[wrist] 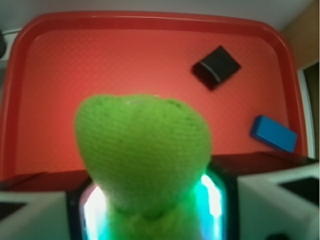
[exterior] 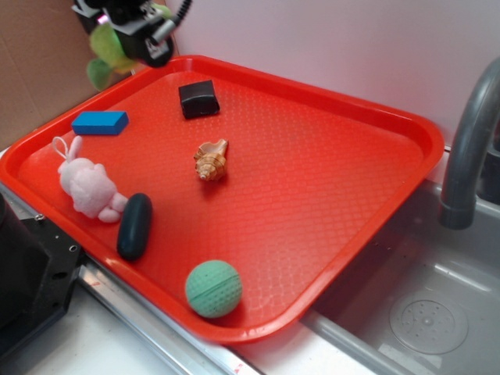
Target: Grab the green animal.
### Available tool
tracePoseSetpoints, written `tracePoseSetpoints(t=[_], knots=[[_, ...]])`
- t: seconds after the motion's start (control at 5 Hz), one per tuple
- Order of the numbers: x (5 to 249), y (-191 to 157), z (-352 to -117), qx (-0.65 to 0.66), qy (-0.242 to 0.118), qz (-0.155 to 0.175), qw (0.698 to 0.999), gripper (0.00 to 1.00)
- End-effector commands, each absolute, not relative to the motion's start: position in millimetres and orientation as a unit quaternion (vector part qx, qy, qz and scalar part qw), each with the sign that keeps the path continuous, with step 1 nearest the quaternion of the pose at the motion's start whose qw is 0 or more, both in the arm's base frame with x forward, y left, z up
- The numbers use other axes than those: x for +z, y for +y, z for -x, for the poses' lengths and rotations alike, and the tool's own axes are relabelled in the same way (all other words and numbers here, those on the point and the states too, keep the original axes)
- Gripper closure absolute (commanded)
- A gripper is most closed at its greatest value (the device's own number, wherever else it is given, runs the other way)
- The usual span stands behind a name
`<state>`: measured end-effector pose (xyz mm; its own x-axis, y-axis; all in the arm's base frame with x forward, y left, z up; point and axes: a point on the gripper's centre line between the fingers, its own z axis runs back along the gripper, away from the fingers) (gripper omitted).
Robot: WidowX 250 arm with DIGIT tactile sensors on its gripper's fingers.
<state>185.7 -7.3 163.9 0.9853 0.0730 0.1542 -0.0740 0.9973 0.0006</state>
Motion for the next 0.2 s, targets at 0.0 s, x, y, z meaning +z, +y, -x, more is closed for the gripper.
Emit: tracePoseSetpoints(t=[0.0], knots=[[165.4, 8.3, -206.6, 0.032, -0.081, 0.002, 0.996, 1.0]])
